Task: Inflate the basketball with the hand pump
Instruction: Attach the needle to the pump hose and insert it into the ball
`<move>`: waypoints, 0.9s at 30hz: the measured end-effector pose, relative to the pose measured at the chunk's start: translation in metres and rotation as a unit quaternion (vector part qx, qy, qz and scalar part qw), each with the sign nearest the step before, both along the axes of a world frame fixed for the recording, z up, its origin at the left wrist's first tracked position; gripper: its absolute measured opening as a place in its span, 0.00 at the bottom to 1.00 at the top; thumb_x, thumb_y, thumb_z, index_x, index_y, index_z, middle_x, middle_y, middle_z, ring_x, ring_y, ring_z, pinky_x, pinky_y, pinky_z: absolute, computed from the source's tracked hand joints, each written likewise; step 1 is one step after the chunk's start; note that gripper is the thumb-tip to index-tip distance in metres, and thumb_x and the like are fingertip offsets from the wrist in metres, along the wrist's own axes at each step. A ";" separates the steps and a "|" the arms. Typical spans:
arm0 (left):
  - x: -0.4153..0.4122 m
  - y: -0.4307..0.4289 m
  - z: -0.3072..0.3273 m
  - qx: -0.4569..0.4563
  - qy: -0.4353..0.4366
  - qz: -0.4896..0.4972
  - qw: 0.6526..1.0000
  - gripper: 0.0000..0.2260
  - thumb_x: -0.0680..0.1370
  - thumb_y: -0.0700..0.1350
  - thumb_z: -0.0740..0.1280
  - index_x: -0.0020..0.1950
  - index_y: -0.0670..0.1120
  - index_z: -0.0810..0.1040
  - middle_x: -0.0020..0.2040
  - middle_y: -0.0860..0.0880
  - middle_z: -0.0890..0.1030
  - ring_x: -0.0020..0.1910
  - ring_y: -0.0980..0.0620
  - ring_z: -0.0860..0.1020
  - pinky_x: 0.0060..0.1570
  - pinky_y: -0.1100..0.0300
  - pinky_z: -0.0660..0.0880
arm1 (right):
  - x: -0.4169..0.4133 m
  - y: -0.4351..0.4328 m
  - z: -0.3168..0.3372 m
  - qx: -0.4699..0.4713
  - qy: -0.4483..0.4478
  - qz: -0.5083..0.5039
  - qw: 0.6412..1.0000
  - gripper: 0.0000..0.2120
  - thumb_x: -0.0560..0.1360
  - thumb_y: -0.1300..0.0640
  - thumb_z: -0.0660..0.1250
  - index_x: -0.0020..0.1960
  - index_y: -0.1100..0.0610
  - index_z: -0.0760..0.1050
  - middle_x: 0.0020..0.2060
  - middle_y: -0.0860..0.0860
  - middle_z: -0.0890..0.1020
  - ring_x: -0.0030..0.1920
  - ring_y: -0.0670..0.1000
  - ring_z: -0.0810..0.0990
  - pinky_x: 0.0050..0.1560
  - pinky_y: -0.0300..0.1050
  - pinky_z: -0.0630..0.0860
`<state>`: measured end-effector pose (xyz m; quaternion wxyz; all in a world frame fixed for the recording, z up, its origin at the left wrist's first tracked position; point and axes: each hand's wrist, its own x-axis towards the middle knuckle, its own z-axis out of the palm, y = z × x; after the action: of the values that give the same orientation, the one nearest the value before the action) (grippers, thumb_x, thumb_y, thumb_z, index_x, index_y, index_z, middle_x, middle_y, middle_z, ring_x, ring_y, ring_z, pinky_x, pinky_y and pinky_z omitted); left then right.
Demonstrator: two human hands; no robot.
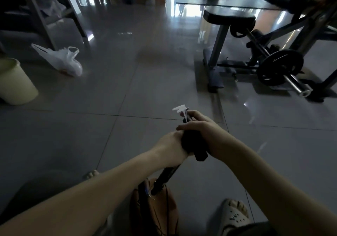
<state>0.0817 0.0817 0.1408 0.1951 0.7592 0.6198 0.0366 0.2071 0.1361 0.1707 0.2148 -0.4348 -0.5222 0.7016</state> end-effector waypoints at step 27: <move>-0.051 0.033 0.020 0.238 -0.312 0.175 0.903 0.07 0.78 0.40 0.73 0.55 0.46 0.85 0.47 0.53 0.86 0.45 0.59 0.84 0.50 0.59 0.82 | -0.024 -0.001 -0.023 0.353 -0.200 -0.053 0.912 0.05 0.78 0.57 0.67 0.46 0.48 0.74 0.46 0.52 0.76 0.39 0.50 0.78 0.36 0.41 0.75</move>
<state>0.0308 0.1146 0.1608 0.1825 0.6122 0.6231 0.4512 0.1836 0.1347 0.1475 0.2823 -0.4889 -0.7440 0.3573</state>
